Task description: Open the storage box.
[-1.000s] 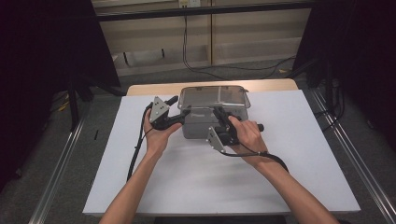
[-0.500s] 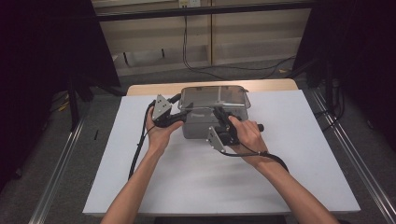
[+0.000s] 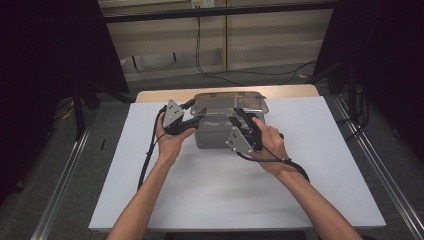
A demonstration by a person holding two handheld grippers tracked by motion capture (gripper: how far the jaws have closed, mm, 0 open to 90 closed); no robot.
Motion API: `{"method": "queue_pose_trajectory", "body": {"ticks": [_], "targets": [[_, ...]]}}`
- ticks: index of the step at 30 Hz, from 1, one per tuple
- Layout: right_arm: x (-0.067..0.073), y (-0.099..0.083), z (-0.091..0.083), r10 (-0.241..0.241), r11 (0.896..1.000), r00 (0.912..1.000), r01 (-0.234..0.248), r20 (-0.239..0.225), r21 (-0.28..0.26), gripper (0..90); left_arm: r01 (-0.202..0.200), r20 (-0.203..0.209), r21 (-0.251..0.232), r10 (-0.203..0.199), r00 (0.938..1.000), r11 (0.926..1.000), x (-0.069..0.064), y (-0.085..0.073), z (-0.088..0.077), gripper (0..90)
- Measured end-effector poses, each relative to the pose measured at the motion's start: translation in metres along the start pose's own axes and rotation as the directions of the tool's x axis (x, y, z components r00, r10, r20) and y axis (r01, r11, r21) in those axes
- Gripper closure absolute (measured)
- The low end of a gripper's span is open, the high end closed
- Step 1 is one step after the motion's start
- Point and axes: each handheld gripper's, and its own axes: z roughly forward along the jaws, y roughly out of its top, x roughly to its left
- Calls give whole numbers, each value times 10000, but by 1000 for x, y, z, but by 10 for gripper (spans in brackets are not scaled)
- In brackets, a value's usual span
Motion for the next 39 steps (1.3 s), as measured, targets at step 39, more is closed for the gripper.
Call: {"method": "queue_pose_trajectory", "body": {"ticks": [39], "targets": [[-63, -82, 10, 6793, 7132, 7134, -6970, -1720, -746, 276, 157, 107, -126, -155, 9998, 9998, 14, 18, 4, 539]]}}
